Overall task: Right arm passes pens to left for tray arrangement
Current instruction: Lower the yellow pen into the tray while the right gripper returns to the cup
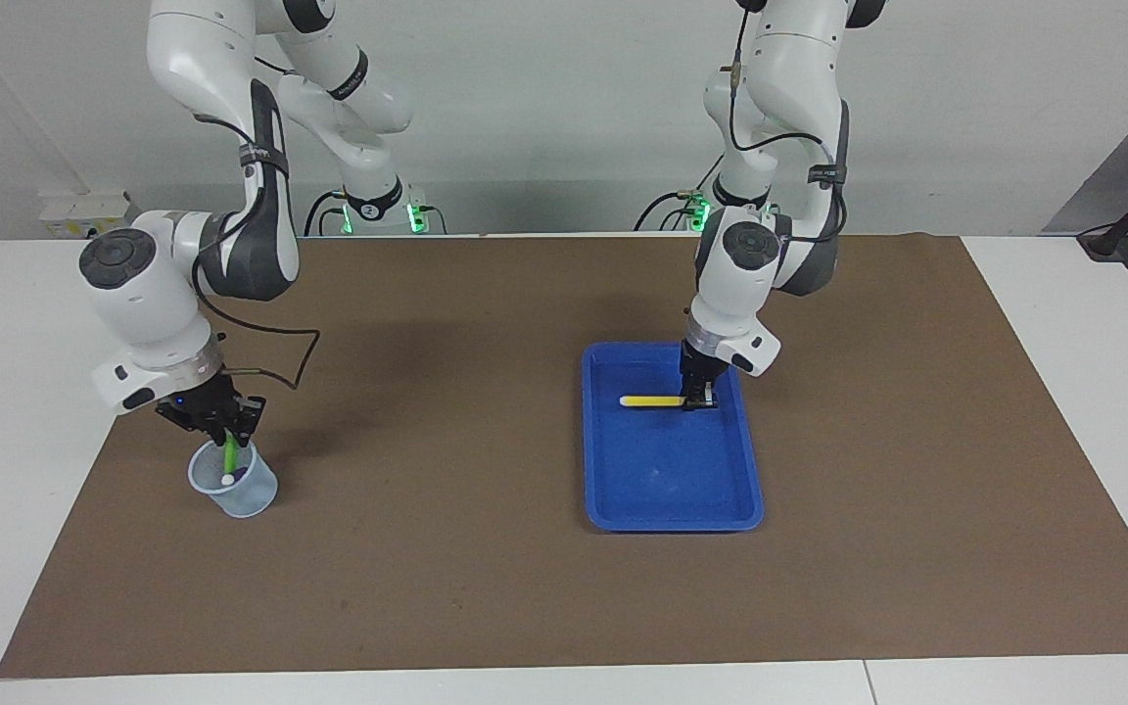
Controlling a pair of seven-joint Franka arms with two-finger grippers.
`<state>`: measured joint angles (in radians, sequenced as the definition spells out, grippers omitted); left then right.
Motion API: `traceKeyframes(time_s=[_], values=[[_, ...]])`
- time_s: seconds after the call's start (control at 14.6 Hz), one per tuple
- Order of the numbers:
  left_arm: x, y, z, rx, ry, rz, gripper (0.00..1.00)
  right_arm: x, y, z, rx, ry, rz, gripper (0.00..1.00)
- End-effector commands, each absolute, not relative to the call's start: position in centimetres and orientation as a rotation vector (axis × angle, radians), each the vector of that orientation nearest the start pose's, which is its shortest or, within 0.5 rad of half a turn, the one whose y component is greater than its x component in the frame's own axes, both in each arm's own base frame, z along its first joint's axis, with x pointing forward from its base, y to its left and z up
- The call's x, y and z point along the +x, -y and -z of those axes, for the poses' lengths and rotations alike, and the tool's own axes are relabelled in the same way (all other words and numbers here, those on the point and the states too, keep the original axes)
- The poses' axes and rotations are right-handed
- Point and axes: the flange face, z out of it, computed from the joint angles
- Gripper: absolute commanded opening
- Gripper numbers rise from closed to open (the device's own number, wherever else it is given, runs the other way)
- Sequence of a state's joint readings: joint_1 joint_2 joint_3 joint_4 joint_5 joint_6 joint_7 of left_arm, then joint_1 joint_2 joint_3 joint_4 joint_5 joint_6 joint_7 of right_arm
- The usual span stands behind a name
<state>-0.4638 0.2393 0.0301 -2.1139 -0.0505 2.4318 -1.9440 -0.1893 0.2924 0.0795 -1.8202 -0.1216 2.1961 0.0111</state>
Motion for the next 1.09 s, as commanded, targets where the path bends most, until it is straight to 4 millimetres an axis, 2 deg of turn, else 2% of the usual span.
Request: traceKeyframes(time_s=[0.0,0.21,0.34,0.48,0.89,0.96,1.03], values=[[52.7,24.4,-30.2,-2.308,2.245,0.038,0.00,62.7,8.5,-38.7,-3.242,-0.074,0.129,0.28],[52.6,24.3,-30.2,-2.306,2.243,0.036,0.00,62.6,9.0,-38.6,-3.244,-0.083,0.120,0.27],[52.3,24.2,-29.7,-2.301,2.236,0.032,0.00,62.5,9.0,-38.7,-3.245,-0.084,0.110,0.21],[52.2,24.1,-29.6,-2.300,2.232,0.031,0.00,62.5,9.1,-38.6,-3.244,-0.091,0.100,0.00],[52.1,24.1,-29.5,-2.307,2.229,0.033,0.00,62.5,9.0,-38.9,-3.236,-0.108,0.091,0.00],[52.1,24.1,-29.5,-2.311,2.225,0.033,0.08,62.5,9.0,-39.3,-3.235,-0.116,0.096,0.00],[52.1,24.1,-29.5,-2.313,2.223,0.033,0.23,62.5,9.0,-39.8,-3.233,-0.122,0.099,0.00]])
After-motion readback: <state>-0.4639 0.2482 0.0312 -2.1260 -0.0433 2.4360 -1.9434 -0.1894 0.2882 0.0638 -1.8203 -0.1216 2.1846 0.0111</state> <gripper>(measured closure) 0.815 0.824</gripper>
